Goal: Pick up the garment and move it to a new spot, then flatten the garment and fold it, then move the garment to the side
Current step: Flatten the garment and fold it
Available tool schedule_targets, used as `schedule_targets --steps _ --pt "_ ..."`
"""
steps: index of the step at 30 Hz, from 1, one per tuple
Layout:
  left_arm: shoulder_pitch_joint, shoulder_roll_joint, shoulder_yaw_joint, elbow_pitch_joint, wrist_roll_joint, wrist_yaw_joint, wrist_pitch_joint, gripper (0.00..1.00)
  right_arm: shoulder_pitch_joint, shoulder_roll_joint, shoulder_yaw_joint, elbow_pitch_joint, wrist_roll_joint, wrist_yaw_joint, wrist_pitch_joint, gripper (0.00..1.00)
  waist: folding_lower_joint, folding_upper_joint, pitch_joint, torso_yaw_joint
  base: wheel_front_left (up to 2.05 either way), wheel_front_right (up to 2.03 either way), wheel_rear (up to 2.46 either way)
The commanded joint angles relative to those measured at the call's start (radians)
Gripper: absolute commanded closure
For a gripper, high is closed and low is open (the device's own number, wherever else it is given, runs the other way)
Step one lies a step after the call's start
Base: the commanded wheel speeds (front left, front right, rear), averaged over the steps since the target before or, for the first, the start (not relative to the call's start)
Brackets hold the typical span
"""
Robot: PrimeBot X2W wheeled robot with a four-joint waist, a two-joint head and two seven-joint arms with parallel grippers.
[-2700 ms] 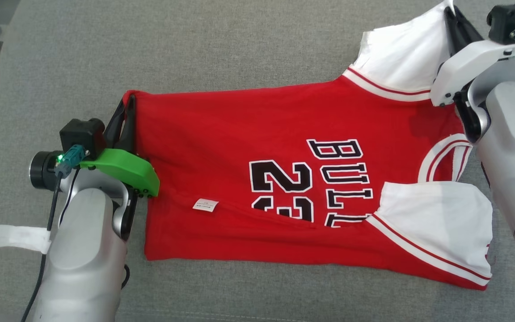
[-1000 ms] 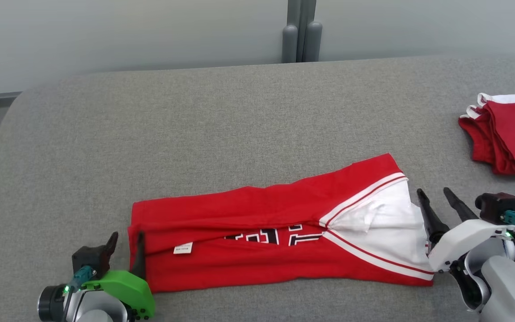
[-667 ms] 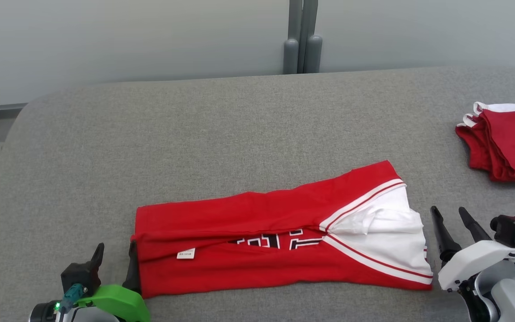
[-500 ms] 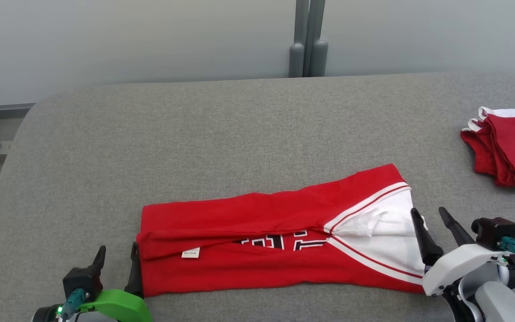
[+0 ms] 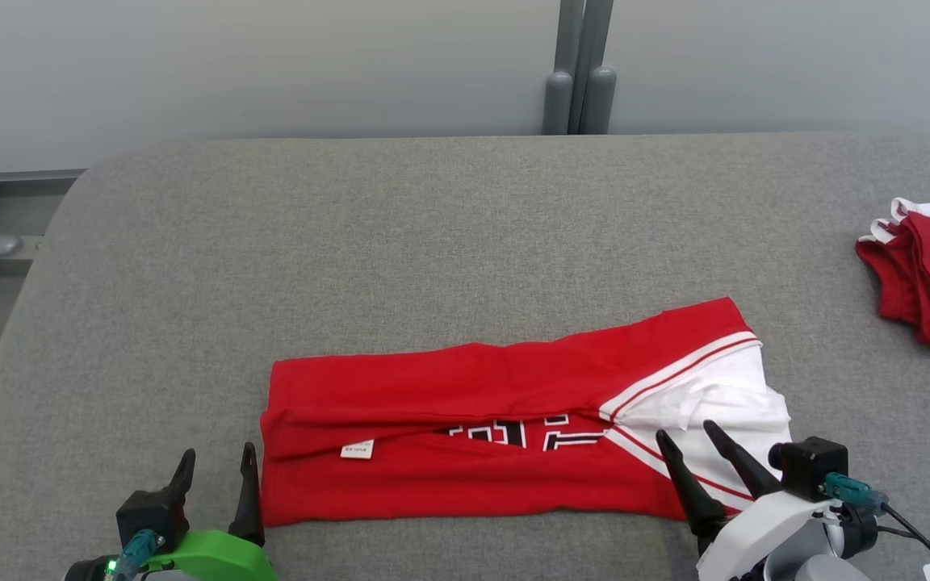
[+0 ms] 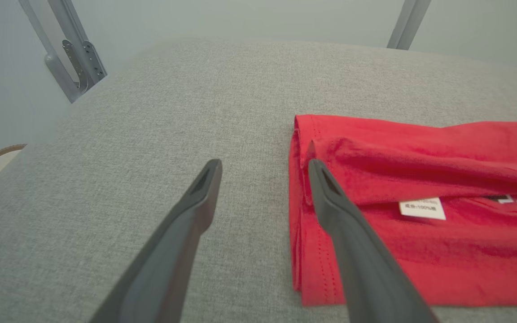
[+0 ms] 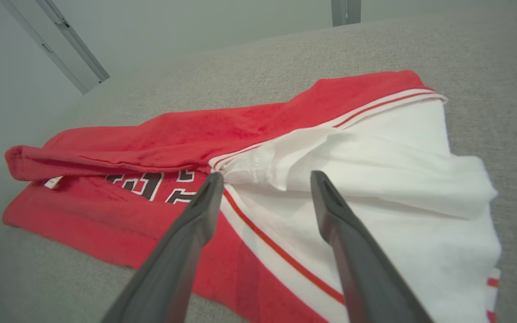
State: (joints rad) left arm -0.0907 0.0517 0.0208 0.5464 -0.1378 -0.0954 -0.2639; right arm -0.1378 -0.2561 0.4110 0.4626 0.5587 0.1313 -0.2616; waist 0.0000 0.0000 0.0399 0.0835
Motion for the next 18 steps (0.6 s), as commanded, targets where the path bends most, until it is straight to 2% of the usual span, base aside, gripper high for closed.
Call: schedule_targets --steps 1,18 --pt "0.011 0.000 -0.006 -0.003 -0.009 0.000 0.000 0.00 0.012 0.000 0.003 0.004 0.009 -0.002 -0.004 0.00 0.0000 0.0000 0.002 0.001 0.00 0.00 0.00" --pt "0.005 0.000 -0.041 0.004 -0.029 0.001 0.000 0.00 -0.037 0.037 -0.017 0.064 0.026 -0.002 -0.004 0.00 0.0000 0.0000 0.008 0.018 0.00 0.00 0.00"
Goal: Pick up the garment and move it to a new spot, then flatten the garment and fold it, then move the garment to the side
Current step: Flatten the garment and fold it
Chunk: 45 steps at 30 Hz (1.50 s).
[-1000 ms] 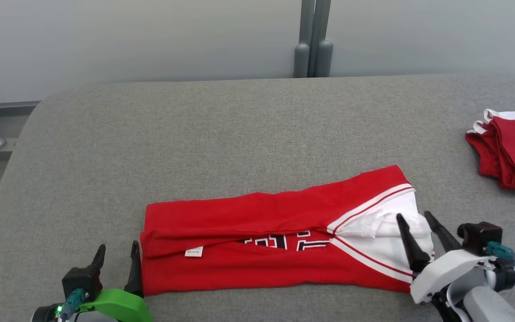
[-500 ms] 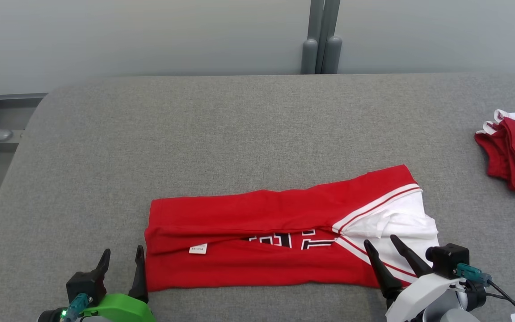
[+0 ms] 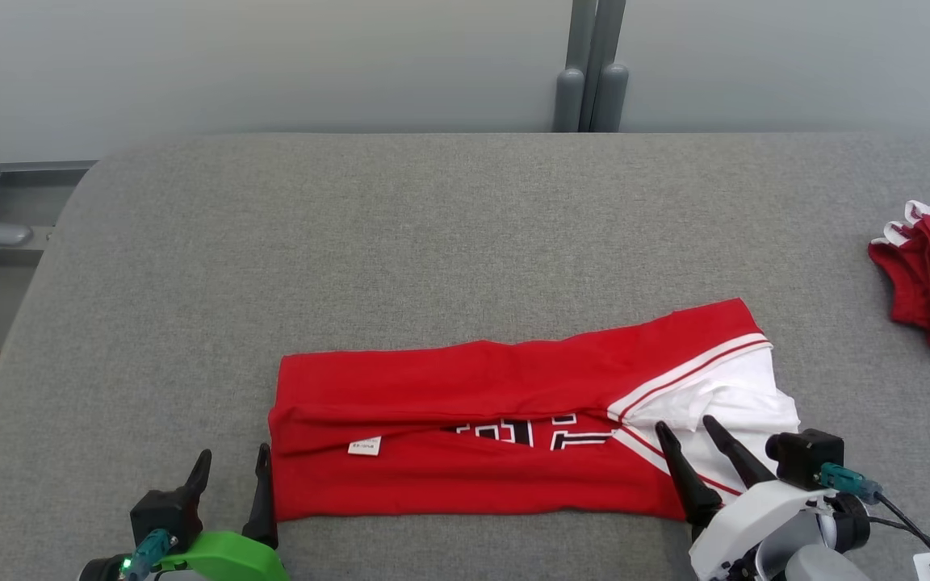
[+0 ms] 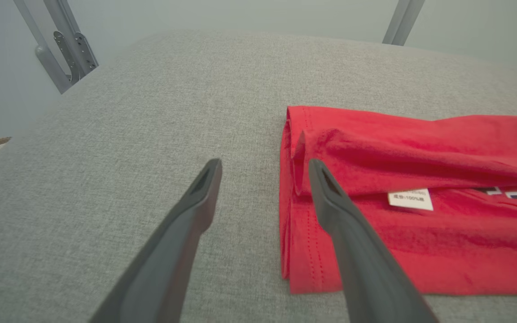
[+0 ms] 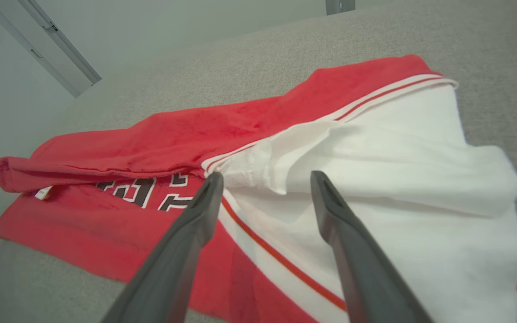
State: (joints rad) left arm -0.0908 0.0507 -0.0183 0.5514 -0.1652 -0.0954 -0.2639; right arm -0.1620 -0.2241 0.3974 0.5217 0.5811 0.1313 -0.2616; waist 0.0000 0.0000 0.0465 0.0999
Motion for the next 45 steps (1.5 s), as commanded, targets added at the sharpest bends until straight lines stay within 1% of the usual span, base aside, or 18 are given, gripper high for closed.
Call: schedule_targets --steps 1,2,4,5,7,8,9,14,16,21,22,23,24,29,33,37,40,45 --pt "0.004 0.001 -0.004 0.000 -0.003 0.001 0.000 0.00 -0.014 0.010 -0.008 0.011 0.007 -0.002 -0.004 0.01 0.0000 0.0000 0.002 0.003 0.00 0.00 0.00" --pt "0.003 0.001 -0.006 -0.001 -0.004 0.001 0.000 0.00 -0.018 0.013 -0.012 0.016 0.006 -0.002 -0.004 0.04 0.0000 0.0000 0.003 0.005 0.00 0.00 0.00" --pt "0.003 0.001 -0.011 -0.001 -0.005 0.000 0.000 0.00 -0.030 0.021 -0.020 0.024 0.002 -0.002 -0.004 0.15 0.0000 0.0000 0.006 0.008 0.00 0.00 0.00" --pt "0.002 0.001 -0.012 -0.001 -0.005 -0.001 0.000 0.00 -0.034 0.025 -0.021 0.028 -0.002 -0.002 -0.004 0.39 0.0000 0.0000 0.008 0.009 0.00 0.00 0.00" --pt "-0.002 0.001 -0.017 -0.001 -0.006 -0.002 0.000 0.00 -0.036 0.029 -0.023 0.031 -0.006 -0.002 -0.004 0.72 0.0000 0.0000 0.012 0.012 0.00 0.00 0.00" --pt "-0.004 0.001 -0.019 0.000 -0.006 -0.003 0.000 0.00 -0.036 0.031 -0.024 0.031 -0.009 -0.002 -0.004 0.91 0.0000 0.0000 0.014 0.014 0.00 0.00 0.00" --pt "-0.006 0.001 -0.020 0.001 -0.007 -0.003 0.000 0.00 -0.038 0.032 -0.026 0.027 -0.011 -0.002 -0.004 1.00 0.0000 0.0000 0.015 0.015 0.00 0.00 0.00" --pt "-0.005 0.001 -0.020 0.001 -0.009 -0.005 0.000 0.00 -0.009 0.032 -0.060 0.004 -0.016 -0.002 -0.004 1.00 0.0000 0.0000 0.018 0.012 0.00 0.00 0.00" --pt "-0.002 0.001 -0.017 0.002 -0.009 -0.005 0.000 0.00 0.011 0.042 -0.076 -0.012 -0.018 -0.001 -0.004 1.00 0.0000 0.0000 0.018 0.007 0.00 0.00 0.00" --pt "-0.002 0.001 -0.011 0.003 -0.005 -0.005 0.000 0.00 0.068 0.057 -0.080 -0.060 -0.016 -0.002 -0.004 1.00 0.0000 0.0000 0.021 -0.015 0.00 0.00 0.00" --pt "-0.004 0.001 -0.011 0.003 -0.003 -0.006 0.000 0.00 0.078 0.060 -0.074 -0.065 -0.010 -0.002 -0.004 0.96 0.0000 0.0000 0.022 -0.020 0.00 0.00 0.00" --pt "-0.005 0.001 -0.010 0.003 -0.001 -0.006 0.000 0.00 0.085 0.063 -0.064 -0.069 -0.004 -0.001 -0.004 0.52 0.0000 0.0000 0.022 -0.025 0.00 0.00 0.00" --pt "-0.006 0.001 -0.008 0.003 0.000 -0.007 0.000 0.00 0.089 0.061 -0.058 -0.073 -0.001 -0.002 -0.004 0.00 0.0000 0.0000 0.022 -0.029 0.00 0.00 0.00" --pt "-0.012 0.001 -0.005 0.007 0.005 -0.008 0.000 0.00 0.138 0.039 -0.024 -0.099 -0.003 -0.001 -0.004 0.00 0.0000 0.0000 0.018 -0.045 0.00 0.00 0.00" --pt "-0.008 0.001 -0.003 0.010 0.002 -0.008 0.000 0.00 0.201 0.012 -0.017 -0.152 -0.011 -0.001 -0.004 0.00 0.0000 0.0000 0.011 -0.053 0.00 0.00 0.00" --pt "0.005 0.001 -0.001 0.009 -0.006 -0.002 0.000 0.00 0.235 -0.003 -0.068 -0.227 -0.025 -0.002 -0.004 0.00 0.0000 0.0000 0.006 -0.066 0.00 0.00 0.00" --pt "0.006 0.001 -0.004 0.010 -0.007 -0.002 0.000 0.00 0.220 -0.007 -0.113 -0.262 -0.042 -0.002 -0.004 0.00 0.0000 0.0000 0.003 -0.075 0.00 0.00 0.00" --pt "-0.005 0.001 -0.016 0.013 -0.008 -0.002 0.000 0.00 0.152 -0.028 -0.154 -0.238 -0.060 -0.001 -0.004 0.00 0.0000 0.0000 0.006 -0.075 0.00 0.00 0.00"
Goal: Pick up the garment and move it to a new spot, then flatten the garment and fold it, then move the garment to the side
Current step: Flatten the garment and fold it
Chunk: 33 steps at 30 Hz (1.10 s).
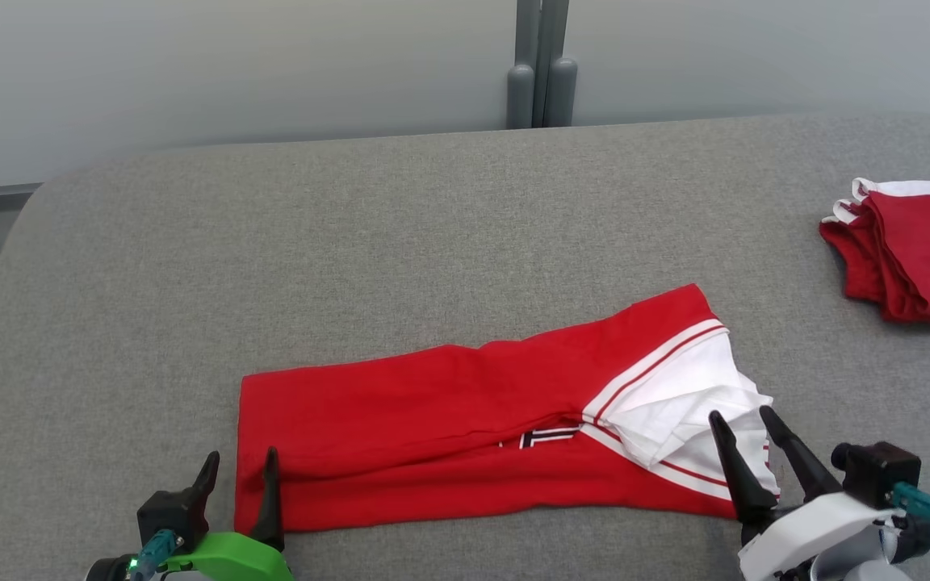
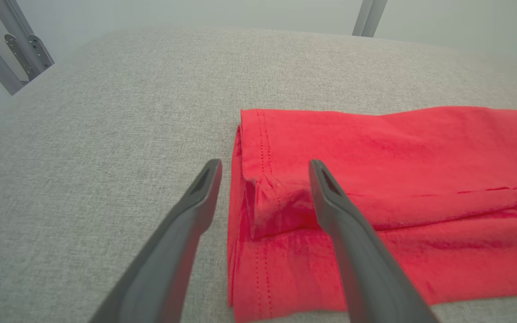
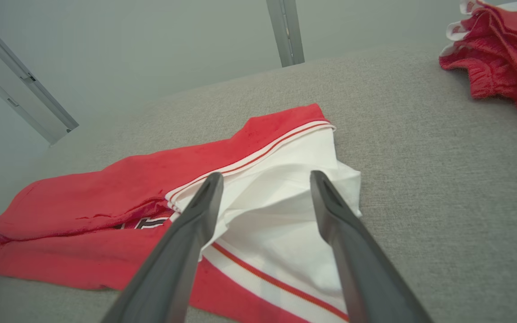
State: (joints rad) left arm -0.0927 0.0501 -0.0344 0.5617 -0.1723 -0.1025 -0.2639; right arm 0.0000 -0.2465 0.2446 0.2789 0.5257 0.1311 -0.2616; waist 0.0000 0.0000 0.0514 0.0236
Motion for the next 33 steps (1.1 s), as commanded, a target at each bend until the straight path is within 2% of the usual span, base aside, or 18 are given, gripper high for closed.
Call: schedule_targets --steps 1,8,14,22,33 --pt "-0.006 0.002 -0.003 0.003 -0.001 0.004 0.000 0.00 -0.029 -0.014 -0.002 0.016 -0.010 -0.001 0.003 0.00 0.0000 0.0000 0.003 0.003 0.00 0.00 0.00" --pt "-0.021 0.002 -0.024 0.010 -0.010 0.002 0.000 0.00 -0.172 -0.102 0.003 0.120 -0.033 -0.001 0.074 0.00 0.0000 0.0000 0.018 0.032 0.00 0.00 0.00" --pt "-0.018 0.002 -0.022 0.008 -0.016 0.003 0.000 0.00 -0.202 -0.132 -0.042 0.190 -0.003 -0.001 0.076 0.00 0.0000 0.0000 0.022 0.042 0.00 0.00 0.00" --pt "-0.028 0.002 -0.033 0.001 -0.013 0.004 0.000 0.00 -0.242 -0.110 -0.046 0.284 0.047 -0.001 0.071 0.00 0.0000 0.0000 0.042 0.040 0.00 0.00 0.00" --pt "-0.042 0.002 -0.045 0.008 -0.004 -0.002 0.000 0.00 -0.329 -0.101 -0.021 0.425 0.029 -0.001 0.037 0.00 0.0000 0.0000 0.080 0.062 0.00 0.00 0.00"
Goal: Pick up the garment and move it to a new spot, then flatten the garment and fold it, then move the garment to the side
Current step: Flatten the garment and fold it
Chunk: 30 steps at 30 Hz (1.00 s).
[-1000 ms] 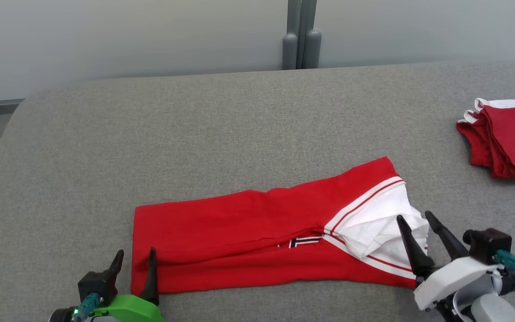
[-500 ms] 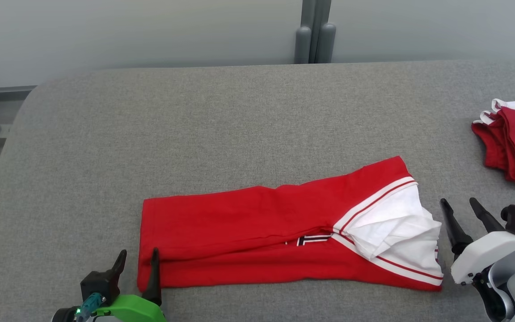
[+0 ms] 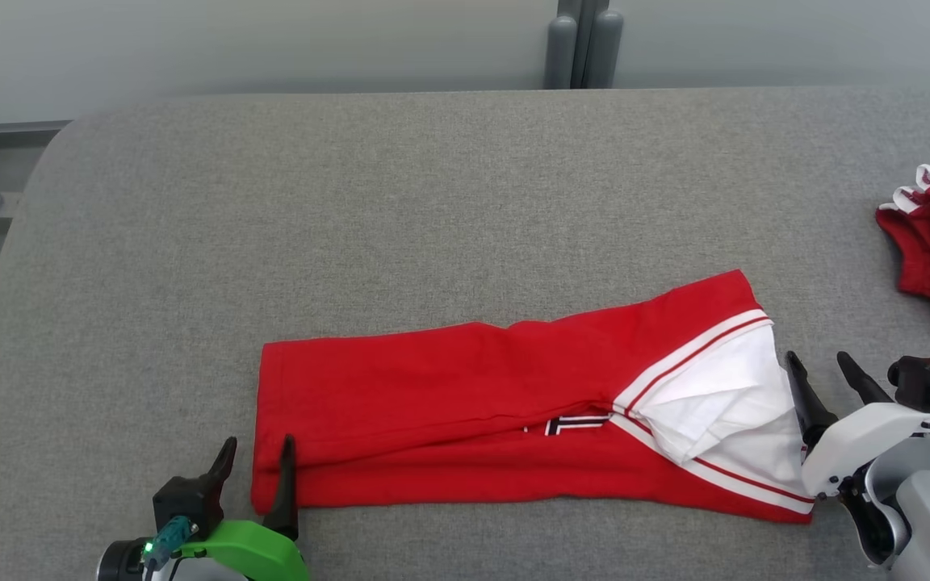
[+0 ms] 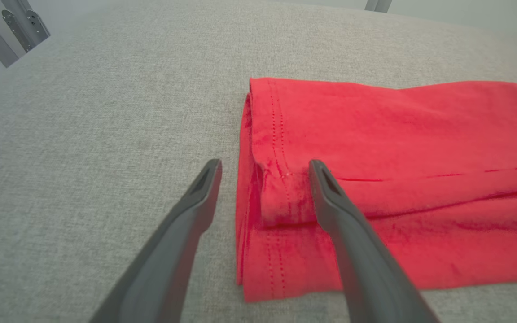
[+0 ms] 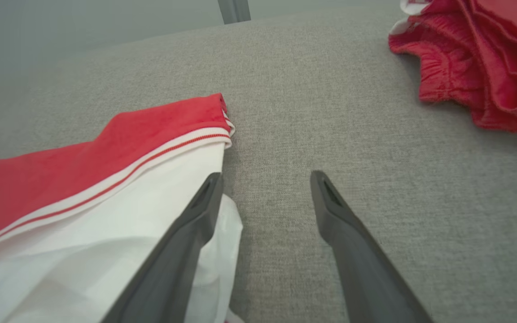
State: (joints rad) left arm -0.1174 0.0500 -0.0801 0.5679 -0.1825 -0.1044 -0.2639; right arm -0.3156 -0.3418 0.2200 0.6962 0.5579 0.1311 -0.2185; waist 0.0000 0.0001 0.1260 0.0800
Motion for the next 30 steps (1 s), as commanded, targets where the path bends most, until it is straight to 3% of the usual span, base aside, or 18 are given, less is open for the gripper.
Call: schedule_targets --steps 1,8,16,30 --pt "-0.018 0.002 -0.001 0.001 0.007 -0.001 0.000 0.00 -0.019 -0.008 0.011 0.020 -0.007 -0.001 -0.006 0.00 0.0000 -0.0001 0.008 0.009 0.00 0.00 0.00" --pt "-0.028 0.002 -0.018 0.000 -0.003 -0.004 0.000 0.00 -0.008 0.004 0.079 0.057 0.026 -0.001 -0.008 0.00 0.0000 -0.0001 0.005 0.017 0.00 0.00 0.00" --pt "-0.020 0.002 -0.033 -0.015 -0.008 -0.004 0.000 0.00 0.039 -0.021 0.170 0.009 0.102 -0.001 -0.022 0.00 0.0000 -0.0001 -0.010 0.007 0.00 0.00 0.00" --pt "-0.008 0.002 -0.034 -0.033 0.009 -0.005 0.000 0.00 0.012 -0.024 0.226 0.004 0.185 -0.001 -0.039 0.00 0.0000 -0.0001 -0.013 0.023 0.00 0.00 0.00"
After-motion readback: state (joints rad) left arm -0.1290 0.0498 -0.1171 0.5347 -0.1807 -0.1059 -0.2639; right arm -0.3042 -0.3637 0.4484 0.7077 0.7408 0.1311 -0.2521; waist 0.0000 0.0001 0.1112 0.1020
